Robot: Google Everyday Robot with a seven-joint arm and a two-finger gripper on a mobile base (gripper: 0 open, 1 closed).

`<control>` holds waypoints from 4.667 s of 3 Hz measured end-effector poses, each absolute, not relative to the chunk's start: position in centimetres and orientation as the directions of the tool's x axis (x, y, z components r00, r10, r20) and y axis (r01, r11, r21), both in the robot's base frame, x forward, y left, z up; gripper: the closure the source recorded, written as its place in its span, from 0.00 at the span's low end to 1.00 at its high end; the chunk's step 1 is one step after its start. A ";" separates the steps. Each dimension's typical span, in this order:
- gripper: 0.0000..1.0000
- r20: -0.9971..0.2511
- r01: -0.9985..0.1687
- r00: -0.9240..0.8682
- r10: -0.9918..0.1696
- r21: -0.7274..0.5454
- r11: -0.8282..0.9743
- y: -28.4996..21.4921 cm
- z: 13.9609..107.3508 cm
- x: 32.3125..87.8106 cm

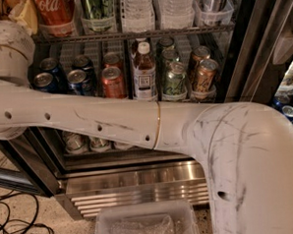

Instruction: Pick orange can from top shelf of fridge

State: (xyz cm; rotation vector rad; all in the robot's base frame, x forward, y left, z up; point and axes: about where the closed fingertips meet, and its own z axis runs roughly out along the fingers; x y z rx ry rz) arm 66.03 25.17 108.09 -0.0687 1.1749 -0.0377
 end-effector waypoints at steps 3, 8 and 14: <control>1.00 -0.891 -0.214 0.453 -0.009 -0.119 0.970 26.5 110.8 63.8; 1.00 -0.903 -0.264 0.428 0.028 -0.095 0.960 19.8 109.9 52.9; 1.00 -0.879 -0.165 0.443 -0.175 -0.272 0.948 1.3 104.7 44.6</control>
Offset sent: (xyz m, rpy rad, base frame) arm -0.0153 0.0287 0.0217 -0.0416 -0.0665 0.3481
